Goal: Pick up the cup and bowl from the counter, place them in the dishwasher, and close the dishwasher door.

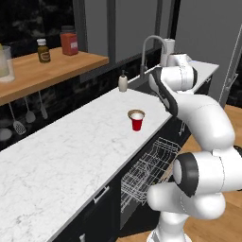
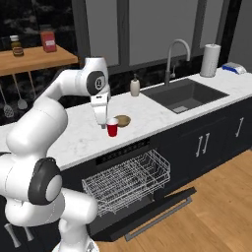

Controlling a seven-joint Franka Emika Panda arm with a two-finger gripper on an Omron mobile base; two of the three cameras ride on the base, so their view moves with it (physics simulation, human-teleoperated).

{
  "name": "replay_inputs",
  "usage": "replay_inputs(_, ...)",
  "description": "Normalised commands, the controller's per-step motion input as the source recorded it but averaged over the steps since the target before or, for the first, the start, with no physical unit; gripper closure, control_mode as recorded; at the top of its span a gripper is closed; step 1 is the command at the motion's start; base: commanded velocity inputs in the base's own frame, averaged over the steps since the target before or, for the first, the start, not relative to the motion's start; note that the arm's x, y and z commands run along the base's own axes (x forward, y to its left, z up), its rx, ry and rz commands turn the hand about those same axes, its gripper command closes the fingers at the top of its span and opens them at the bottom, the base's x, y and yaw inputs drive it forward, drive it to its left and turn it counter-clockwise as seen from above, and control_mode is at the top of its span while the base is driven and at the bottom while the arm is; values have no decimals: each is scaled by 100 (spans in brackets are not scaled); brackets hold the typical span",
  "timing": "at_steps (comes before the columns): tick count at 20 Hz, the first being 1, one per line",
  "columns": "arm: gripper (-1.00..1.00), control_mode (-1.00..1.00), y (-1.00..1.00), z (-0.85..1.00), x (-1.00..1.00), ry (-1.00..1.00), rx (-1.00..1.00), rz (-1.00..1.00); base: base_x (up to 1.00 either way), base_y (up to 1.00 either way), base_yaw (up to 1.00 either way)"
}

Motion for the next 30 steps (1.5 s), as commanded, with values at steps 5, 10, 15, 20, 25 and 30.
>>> replay_inputs(5,-100,-100,-6,-1,2,0,0,0,0,0,0)
replay_inputs(10,-100,-100,-49,-26,13,-7,5,34,0,0,0)
replay_inputs(15,-100,-100,-27,-32,33,-9,4,56,0,0,0)
replay_inputs(20,-100,-100,-1,-36,59,-5,1,47,0,0,0)
replay_inputs(25,-100,-100,6,-16,51,-9,0,25,0,0,0)
replay_inputs(30,-100,-100,38,0,40,-8,0,2,0,0,0)
